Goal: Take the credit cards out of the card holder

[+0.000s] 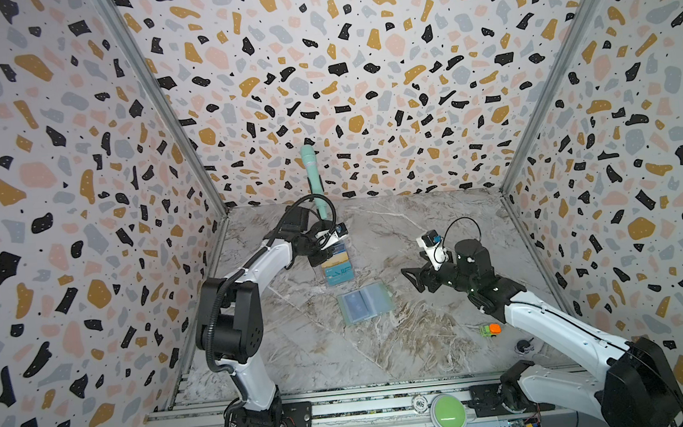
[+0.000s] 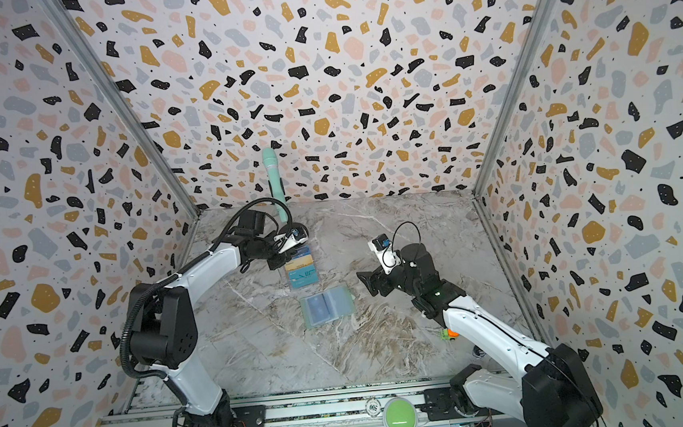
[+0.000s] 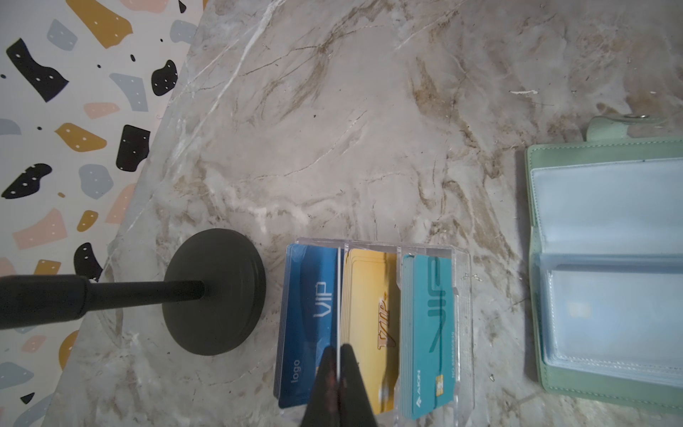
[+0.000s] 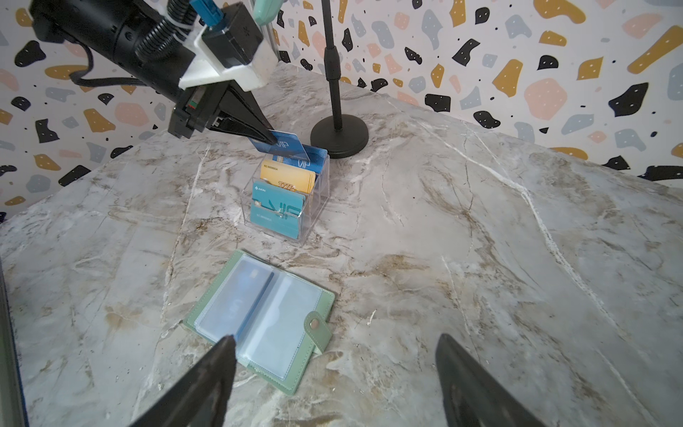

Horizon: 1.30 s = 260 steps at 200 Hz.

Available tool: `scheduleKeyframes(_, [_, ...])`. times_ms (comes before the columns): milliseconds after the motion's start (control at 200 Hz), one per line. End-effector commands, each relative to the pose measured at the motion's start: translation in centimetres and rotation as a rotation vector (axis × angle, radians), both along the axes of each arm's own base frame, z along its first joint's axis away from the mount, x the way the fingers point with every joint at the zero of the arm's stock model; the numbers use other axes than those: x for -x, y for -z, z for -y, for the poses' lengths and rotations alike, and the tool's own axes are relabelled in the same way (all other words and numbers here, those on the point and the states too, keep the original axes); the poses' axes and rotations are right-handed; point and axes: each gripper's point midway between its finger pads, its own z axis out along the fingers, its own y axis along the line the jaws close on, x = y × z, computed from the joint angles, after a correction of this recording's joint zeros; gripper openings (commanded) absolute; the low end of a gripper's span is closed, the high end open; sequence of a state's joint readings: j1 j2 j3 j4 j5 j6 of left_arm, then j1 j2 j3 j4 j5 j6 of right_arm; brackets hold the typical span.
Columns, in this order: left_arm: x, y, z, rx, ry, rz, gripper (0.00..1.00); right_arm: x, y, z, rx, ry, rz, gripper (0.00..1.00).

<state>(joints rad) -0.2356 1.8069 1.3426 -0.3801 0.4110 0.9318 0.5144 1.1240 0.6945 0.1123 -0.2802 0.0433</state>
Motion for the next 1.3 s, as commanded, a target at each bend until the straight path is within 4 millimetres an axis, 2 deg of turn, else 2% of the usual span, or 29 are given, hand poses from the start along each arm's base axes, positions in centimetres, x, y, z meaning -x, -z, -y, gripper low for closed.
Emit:
scheduleKeyframes(0, [-1.3, -1.5, 0.3, 0.032, -0.001, 0.045, 0.0, 0.4, -0.9, 0.1, -0.015, -0.01, 0.021, 0.85])
scheduleKeyframes(796, [-2.6, 0.2, -0.6, 0.024, -0.036, 0.028, 0.0, 0.8, -0.7, 0.0, -0.009, -0.021, 0.015, 0.84])
scheduleKeyframes(1296, [-2.3, 1.7, -0.4, 0.025, -0.014, -0.03, 0.01, 0.8, -0.6, 0.0, -0.003, -0.021, 0.016, 0.84])
